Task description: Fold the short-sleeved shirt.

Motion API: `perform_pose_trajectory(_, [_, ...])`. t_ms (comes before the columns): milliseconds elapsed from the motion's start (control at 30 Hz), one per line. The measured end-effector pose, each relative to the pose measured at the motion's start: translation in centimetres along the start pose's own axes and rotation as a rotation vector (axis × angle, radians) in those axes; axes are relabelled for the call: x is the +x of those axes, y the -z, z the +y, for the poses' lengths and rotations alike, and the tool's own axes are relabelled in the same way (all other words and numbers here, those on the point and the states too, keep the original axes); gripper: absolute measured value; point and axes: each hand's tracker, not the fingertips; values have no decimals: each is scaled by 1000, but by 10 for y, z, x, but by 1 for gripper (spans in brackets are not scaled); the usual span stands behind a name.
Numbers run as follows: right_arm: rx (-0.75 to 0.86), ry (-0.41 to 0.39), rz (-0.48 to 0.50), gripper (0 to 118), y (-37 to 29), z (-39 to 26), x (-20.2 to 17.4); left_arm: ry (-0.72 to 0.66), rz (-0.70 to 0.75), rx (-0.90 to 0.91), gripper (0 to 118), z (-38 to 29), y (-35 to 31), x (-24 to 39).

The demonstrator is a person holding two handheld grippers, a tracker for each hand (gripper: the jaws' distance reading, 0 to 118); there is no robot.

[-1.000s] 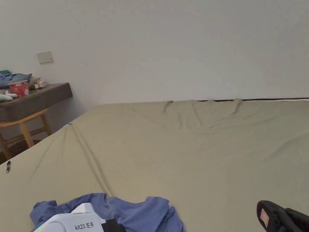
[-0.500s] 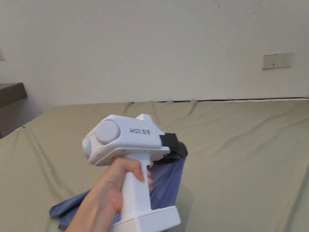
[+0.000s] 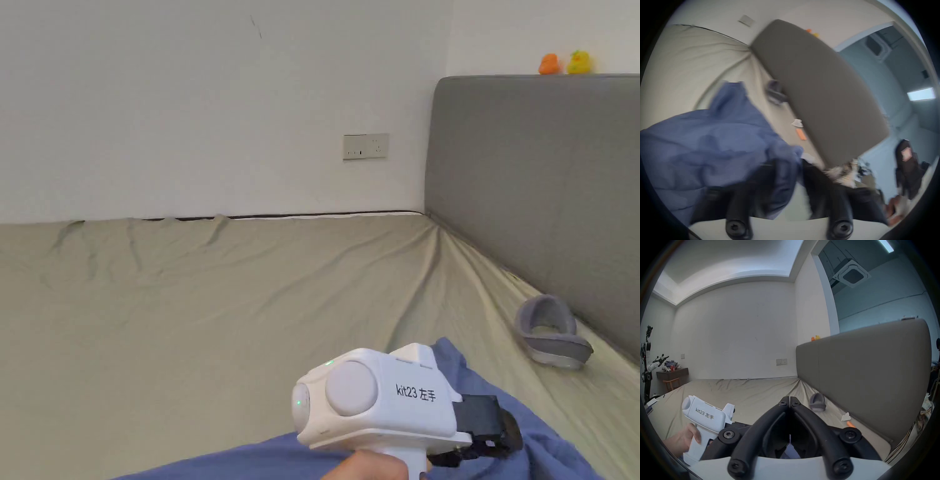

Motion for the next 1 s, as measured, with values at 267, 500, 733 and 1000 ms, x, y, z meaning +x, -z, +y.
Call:
perform_pose_trajectory(267, [-51,49,42,0,3,-16,0,113,163,194,110,4,-85,17])
perform_pose_trajectory(500, [-45,-9,68,0,0,-7,-38,377,531,581,0,-42,-217,56])
perform_pose_trajectory(733, [-73,-2,135,0,-7,3,-88,315,756,680,0,-108,-285,33])
perform_pose_trajectory(1000, [-126,-32,173,0,-24,-9,-120,202,803,587,0,-159,-304,8])
